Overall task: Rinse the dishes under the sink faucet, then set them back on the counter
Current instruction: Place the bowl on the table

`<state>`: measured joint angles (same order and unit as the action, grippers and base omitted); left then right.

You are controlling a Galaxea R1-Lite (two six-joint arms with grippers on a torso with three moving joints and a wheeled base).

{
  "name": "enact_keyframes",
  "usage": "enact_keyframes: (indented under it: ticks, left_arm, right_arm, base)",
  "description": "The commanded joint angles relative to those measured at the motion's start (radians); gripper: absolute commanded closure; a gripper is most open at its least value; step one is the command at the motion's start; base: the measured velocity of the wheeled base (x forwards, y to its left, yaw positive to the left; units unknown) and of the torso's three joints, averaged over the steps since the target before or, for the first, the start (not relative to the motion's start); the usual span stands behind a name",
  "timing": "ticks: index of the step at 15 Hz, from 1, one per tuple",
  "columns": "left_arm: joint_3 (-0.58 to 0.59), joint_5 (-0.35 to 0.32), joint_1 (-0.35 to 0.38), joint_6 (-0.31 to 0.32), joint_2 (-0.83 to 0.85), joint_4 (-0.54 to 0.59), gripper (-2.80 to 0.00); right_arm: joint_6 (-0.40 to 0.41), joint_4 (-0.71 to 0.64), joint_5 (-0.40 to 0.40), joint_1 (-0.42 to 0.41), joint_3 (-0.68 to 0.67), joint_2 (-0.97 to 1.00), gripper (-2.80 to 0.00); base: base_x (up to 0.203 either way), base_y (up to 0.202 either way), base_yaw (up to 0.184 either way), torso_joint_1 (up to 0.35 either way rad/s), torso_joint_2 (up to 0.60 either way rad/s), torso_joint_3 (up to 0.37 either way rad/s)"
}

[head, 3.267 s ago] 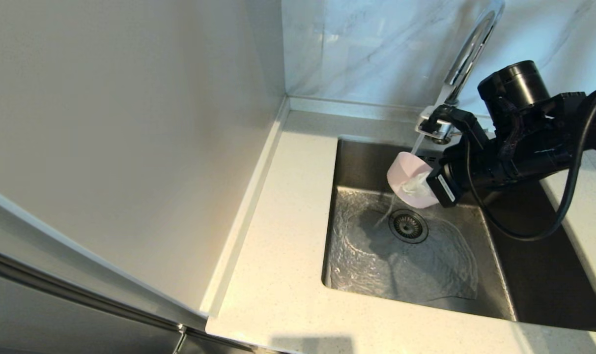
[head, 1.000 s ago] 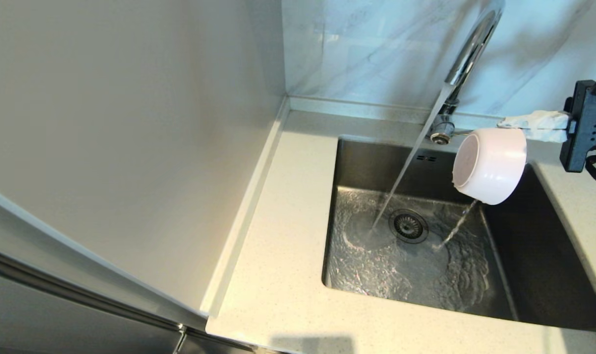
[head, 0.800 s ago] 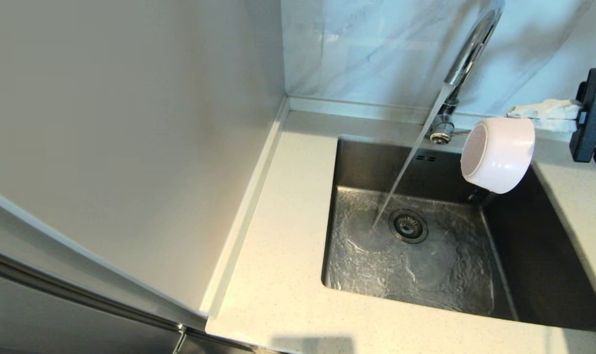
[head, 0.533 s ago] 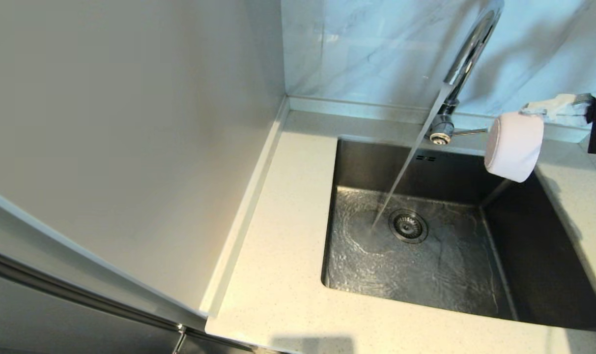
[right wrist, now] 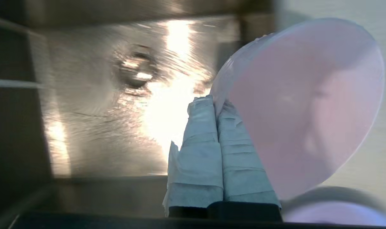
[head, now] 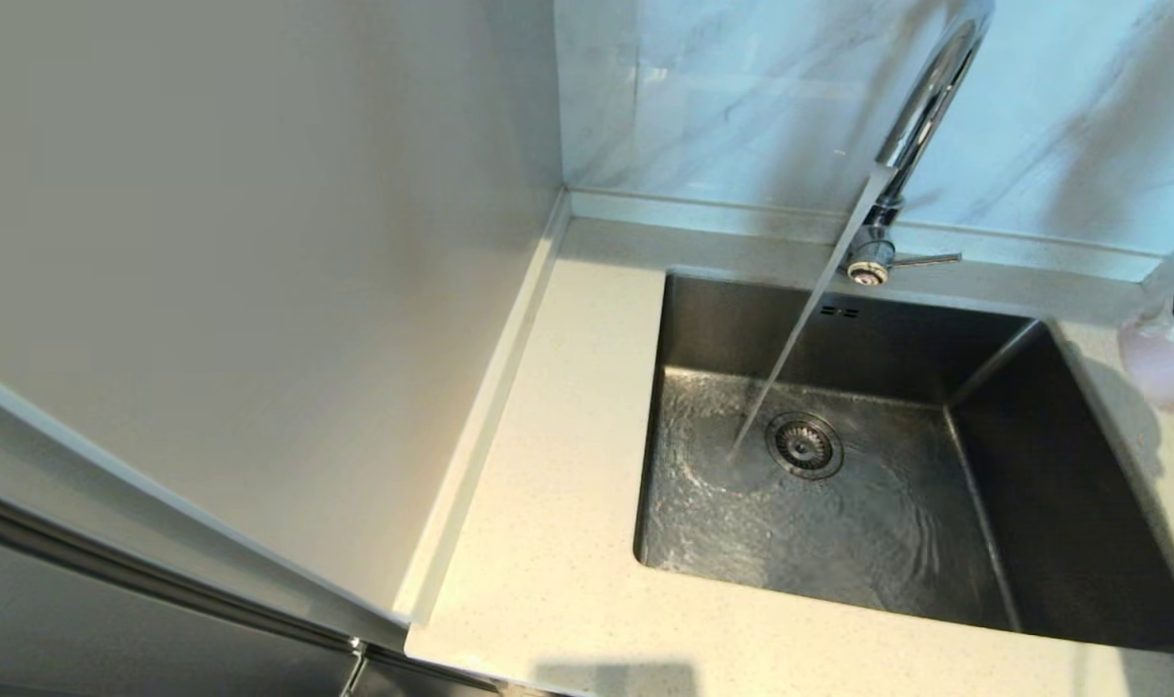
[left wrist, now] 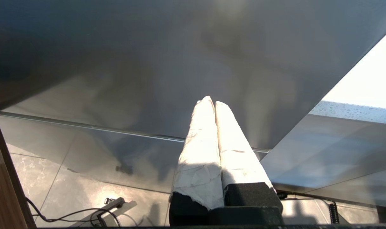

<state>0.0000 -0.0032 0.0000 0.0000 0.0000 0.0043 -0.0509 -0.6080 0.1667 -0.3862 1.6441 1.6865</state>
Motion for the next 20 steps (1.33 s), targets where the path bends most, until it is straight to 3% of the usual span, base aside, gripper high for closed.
enact_keyframes:
  ticks: [1, 5, 8, 12, 20]
  left_arm:
    - [0.000, 0.000, 0.000, 0.000, 0.000, 0.000, 0.00]
    - [0.000, 0.000, 0.000, 0.000, 0.000, 0.000, 0.00]
    - [0.000, 0.000, 0.000, 0.000, 0.000, 0.000, 0.00]
    - [0.000, 0.000, 0.000, 0.000, 0.000, 0.000, 0.00]
    - [0.000, 0.000, 0.000, 0.000, 0.000, 0.000, 0.00]
  right_arm:
    - [0.128, -0.004, -0.027, -0.048, -0.014, 0.022, 0.00]
    - [0.270, -0.003, -0.047, -0.068, -0.027, 0.072, 0.00]
    - [0.303, 0.017, -0.049, -0.068, -0.025, 0.122, 0.00]
    - [0.341, 0.097, -0.122, -0.069, -0.033, 0.195, 0.00]
    - [0.342, 0.151, -0.199, -0.076, -0.067, 0.238, 0.00]
  base:
    - [0.000, 0.000, 0.000, 0.000, 0.00, 0.000]
    - [0.000, 0.000, 0.000, 0.000, 0.00, 0.000]
    - [0.000, 0.000, 0.000, 0.000, 0.00, 0.000]
    - [0.000, 0.000, 0.000, 0.000, 0.00, 0.000]
    - [0.000, 0.000, 0.000, 0.000, 0.00, 0.000]
